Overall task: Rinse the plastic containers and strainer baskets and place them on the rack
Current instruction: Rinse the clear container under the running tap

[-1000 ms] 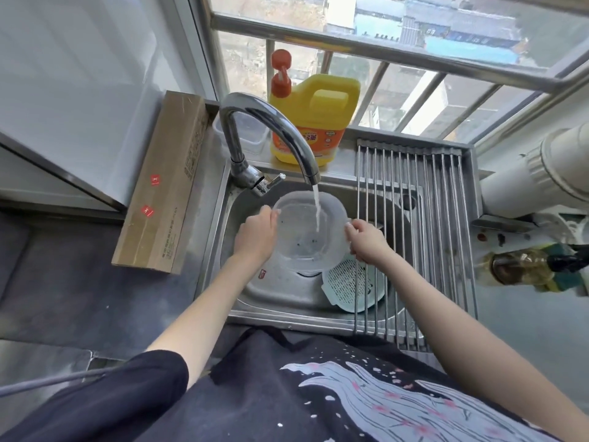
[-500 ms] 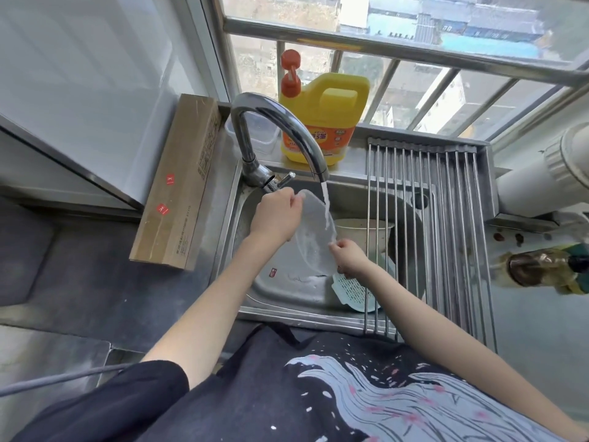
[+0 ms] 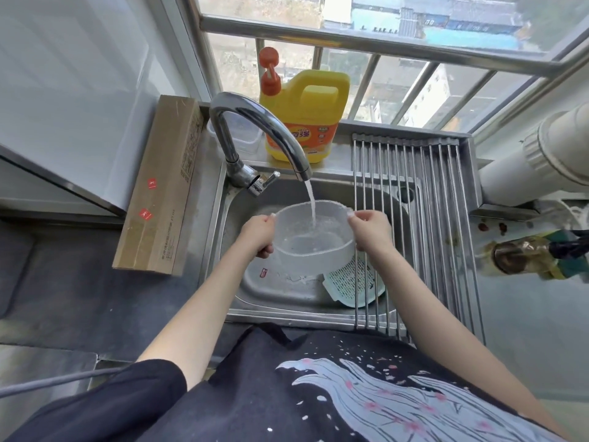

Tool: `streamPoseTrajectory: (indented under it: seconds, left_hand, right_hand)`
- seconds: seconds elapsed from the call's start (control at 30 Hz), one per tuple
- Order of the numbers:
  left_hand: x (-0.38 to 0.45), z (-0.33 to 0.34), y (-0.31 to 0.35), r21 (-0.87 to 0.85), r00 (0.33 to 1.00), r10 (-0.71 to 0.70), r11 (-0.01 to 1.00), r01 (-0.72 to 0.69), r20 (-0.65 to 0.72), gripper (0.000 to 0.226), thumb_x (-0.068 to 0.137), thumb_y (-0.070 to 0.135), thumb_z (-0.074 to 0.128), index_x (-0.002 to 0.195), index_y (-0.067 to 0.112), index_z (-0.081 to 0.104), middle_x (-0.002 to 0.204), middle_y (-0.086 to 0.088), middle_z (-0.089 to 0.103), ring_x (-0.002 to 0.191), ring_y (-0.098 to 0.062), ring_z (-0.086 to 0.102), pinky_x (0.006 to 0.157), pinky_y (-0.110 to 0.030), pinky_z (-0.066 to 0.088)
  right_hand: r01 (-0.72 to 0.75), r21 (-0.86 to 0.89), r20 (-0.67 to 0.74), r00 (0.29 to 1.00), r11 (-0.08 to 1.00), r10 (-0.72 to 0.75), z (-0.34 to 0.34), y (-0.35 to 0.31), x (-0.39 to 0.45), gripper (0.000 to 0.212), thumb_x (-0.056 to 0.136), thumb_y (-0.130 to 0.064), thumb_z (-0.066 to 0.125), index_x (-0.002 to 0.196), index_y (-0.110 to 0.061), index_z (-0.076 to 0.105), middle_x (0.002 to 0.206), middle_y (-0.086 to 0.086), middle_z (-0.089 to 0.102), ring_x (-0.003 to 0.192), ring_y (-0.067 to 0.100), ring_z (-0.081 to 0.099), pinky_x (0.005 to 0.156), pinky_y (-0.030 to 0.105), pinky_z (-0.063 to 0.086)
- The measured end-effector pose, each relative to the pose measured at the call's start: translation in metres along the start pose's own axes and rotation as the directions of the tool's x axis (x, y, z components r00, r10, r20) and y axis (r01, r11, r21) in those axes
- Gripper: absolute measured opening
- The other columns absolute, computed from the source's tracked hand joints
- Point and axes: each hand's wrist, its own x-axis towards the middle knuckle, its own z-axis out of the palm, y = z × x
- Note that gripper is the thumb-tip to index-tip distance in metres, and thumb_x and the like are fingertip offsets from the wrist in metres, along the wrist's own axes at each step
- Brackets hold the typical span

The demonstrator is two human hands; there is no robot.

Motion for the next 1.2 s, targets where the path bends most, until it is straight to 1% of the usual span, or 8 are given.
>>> streamPoseTrajectory:
  seconds: [0.1,0.23,0.43,0.57,0.67,0.83,1.07,1.2]
  left_hand:
    - [0.002,0.017,-0.001,-0.115,0.989,-0.1,0.987,0.113,0.113,0.033,0.103,0.035,0.027,0.119,0.015,0.048,0.061,-0.006,0.036,0.035,-0.012,0.038,0.033,-0.01,0.032]
    - [0.003,0.032,-0.002,-0.122,0.965,-0.158,0.975,0.186,0.209,0.043,0.102,0.036,0.027,0.135,0.012,0.041,0.057,-0.005,0.037,0.03,-0.009,0.042,0.034,-0.013,0.037]
    - [-0.009,0.044,0.007,-0.239,0.967,0.013,0.97,0.05,0.256,0.026,0.101,0.029,0.03,0.107,0.011,0.048,0.065,-0.009,0.055,0.05,-0.016,0.056,0.048,-0.027,0.055]
    - [0.006,0.045,0.01,-0.354,0.982,0.111,0.934,-0.051,0.15,0.028,0.103,0.03,0.03,0.112,0.01,0.048,0.102,-0.013,0.059,0.086,-0.029,0.065,0.051,-0.027,0.059]
    - [0.015,0.038,0.013,-0.252,0.972,0.234,0.939,-0.234,-0.029,0.025,0.101,0.027,0.039,0.083,0.01,0.045,0.085,-0.008,0.051,0.08,-0.025,0.058,0.051,-0.031,0.059]
    - [0.011,0.018,0.012,0.045,0.841,0.488,0.869,-0.492,-0.234,0.024,0.092,0.022,0.057,0.079,0.004,0.048,0.065,-0.006,0.051,0.057,-0.02,0.052,0.061,-0.045,0.057]
    - [-0.012,-0.007,0.007,0.516,0.577,0.769,0.625,-0.586,-0.276,0.028,0.088,0.025,0.063,0.074,0.012,0.043,0.062,-0.003,0.05,0.057,-0.023,0.048,0.054,-0.03,0.039]
    - [-0.024,-0.015,-0.007,0.763,0.3,0.944,0.293,-0.575,-0.137,0.023,0.083,0.025,0.066,0.072,0.012,0.051,0.06,-0.002,0.052,0.052,-0.023,0.053,0.039,-0.027,0.039]
  right_hand:
    - [0.056,-0.073,-0.036,0.998,0.996,-0.059,-0.015,-0.018,0.0,0.026,0.084,-0.014,0.051,0.066,0.003,0.059,0.059,0.01,0.046,0.051,0.019,0.043,0.038,0.02,0.035]
    - [0.089,-0.182,-0.051,0.994,0.979,-0.1,-0.026,-0.036,0.001,0.021,0.079,-0.01,0.05,0.065,0.001,0.062,0.058,0.011,0.049,0.047,0.021,0.047,0.046,0.027,0.04]
    - [0.321,-0.279,-0.035,0.939,0.905,-0.343,-0.028,-0.052,-0.007,0.03,0.087,-0.018,0.055,0.111,-0.005,0.068,0.091,0.008,0.068,0.082,0.02,0.063,0.077,0.034,0.052]
    - [0.452,-0.218,-0.047,0.88,0.865,-0.472,-0.032,-0.037,-0.012,0.023,0.091,-0.017,0.058,0.114,-0.016,0.06,0.062,-0.007,0.046,0.055,0.003,0.044,0.054,0.019,0.035]
    - [0.454,-0.252,-0.105,0.865,0.854,-0.491,-0.036,-0.021,-0.011,0.02,0.093,-0.019,0.057,0.113,-0.013,0.056,0.059,-0.007,0.047,0.053,0.005,0.047,0.051,0.018,0.035]
    - [0.407,-0.209,-0.109,0.894,0.889,-0.435,-0.028,0.008,-0.006,0.017,0.095,-0.019,0.055,0.105,-0.014,0.042,0.061,0.008,0.057,0.053,0.029,0.061,0.051,0.05,0.054]
    - [0.23,-0.128,0.072,0.972,0.965,-0.222,0.0,0.024,0.001,0.011,0.098,-0.017,0.048,0.097,-0.014,0.038,0.091,0.018,0.06,0.055,0.025,0.066,0.041,0.034,0.054]
    - [0.02,-0.032,0.22,0.975,0.999,-0.012,0.017,0.023,0.003,0.02,0.1,-0.009,0.041,0.116,-0.01,0.053,0.107,0.022,0.063,0.067,0.024,0.067,0.053,0.029,0.058]
